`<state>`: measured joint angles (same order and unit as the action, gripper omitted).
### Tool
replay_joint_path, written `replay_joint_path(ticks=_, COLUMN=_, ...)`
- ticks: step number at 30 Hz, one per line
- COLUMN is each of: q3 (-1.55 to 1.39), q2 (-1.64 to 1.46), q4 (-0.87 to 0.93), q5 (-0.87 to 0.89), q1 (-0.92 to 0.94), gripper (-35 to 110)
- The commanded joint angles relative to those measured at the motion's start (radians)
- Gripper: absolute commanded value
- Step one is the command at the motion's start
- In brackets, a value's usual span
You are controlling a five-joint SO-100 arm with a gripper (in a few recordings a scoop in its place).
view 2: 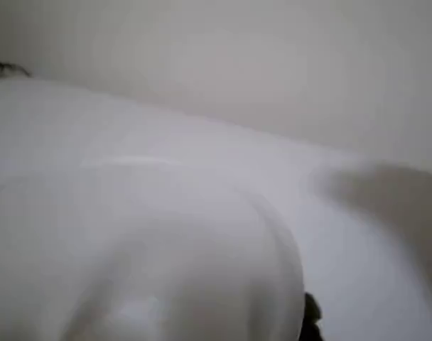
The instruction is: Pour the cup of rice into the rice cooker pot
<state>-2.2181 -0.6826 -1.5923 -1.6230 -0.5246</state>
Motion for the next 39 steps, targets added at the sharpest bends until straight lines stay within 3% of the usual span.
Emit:
replay_joint_path(ticks=1, q3=-0.064, q2=-0.049, q4=-0.006, q5=-0.025, q1=0.048, gripper=50)
replay_joint_path(ticks=16, q3=-0.515, q2=-0.261, q4=-0.221, q5=0.055, q1=0.069, gripper=49)
replay_joint_path(ticks=25, q3=-0.802, q2=-0.681, q4=-0.156, q5=0.147, q1=0.104, gripper=49)
replay_joint_path(ticks=28, q3=-0.864, q2=-0.934, q4=-0.006, q5=0.184, q1=0.104, gripper=49)
replay_joint_path(ticks=31, q3=-0.885, q2=-1.293, q4=0.296, q5=0.221, q1=0.11, gripper=48)
replay_joint_path(ticks=33, q3=-0.882, q2=-1.651, q4=0.666, q5=0.253, q1=0.12, gripper=48)
replay_joint_path(ticks=36, q3=-0.862, q2=-2.301, q4=1.424, q5=0.316, q1=0.11, gripper=46)
replay_joint_path(ticks=39, q3=-0.885, q2=-2.611, q4=1.759, q5=0.377, q1=0.129, gripper=44)
